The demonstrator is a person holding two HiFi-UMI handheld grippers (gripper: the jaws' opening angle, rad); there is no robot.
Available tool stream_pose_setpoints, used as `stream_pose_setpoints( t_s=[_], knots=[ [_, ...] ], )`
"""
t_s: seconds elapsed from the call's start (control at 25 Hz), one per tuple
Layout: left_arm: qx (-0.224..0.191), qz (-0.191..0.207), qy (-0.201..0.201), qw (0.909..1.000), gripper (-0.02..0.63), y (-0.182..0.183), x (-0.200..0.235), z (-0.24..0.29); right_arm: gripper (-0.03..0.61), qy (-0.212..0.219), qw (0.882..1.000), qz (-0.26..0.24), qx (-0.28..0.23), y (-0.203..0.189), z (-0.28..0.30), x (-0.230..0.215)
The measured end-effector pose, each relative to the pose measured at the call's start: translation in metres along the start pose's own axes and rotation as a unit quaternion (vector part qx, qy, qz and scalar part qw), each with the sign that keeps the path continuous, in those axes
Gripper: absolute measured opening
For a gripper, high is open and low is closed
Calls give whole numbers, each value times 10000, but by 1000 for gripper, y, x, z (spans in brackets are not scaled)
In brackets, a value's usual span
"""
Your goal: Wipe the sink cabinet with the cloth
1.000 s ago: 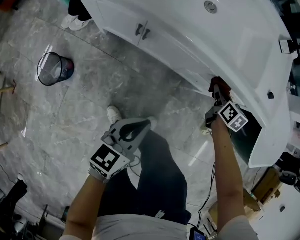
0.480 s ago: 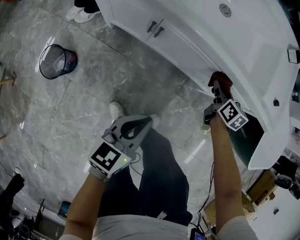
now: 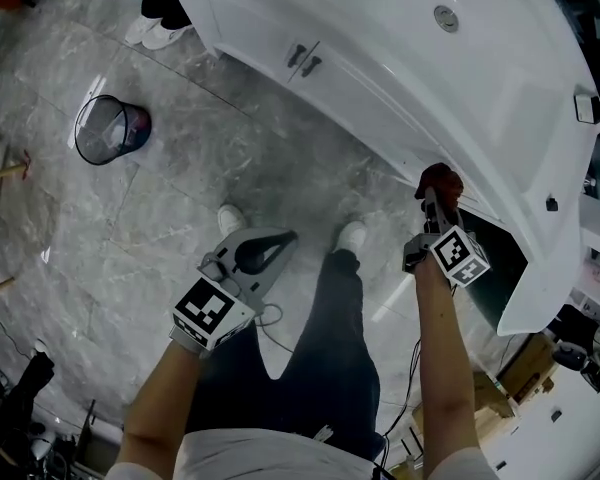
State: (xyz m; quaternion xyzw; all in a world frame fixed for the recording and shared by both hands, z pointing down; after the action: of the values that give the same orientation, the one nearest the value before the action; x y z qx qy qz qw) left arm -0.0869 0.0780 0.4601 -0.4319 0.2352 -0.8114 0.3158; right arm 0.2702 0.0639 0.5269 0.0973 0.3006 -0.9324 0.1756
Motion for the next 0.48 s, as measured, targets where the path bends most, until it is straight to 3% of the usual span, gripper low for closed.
stream_pose_setpoints(
  t_s=[0.24, 0.48],
  knots=[
    [85, -58, 140, 9998, 11, -2, -15, 36, 127, 310, 9994, 94, 128, -7, 23, -5],
    [-322, -549, 607, 9961, 11, 6, -30, 52, 127, 405, 9990, -58, 174, 7, 44, -5]
  ],
)
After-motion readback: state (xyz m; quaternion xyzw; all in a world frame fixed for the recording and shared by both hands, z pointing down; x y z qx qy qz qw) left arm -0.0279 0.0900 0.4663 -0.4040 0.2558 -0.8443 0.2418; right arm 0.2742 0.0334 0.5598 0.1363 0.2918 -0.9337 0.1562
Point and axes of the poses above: the fingertips, and each gripper's own axes: z forward along the fingers, x to its left, y out of its top, the point moved 5 cm from there along -z, backward along the fingers, and after that the axes turned 15 degrees about x, right-handed, at the moved point
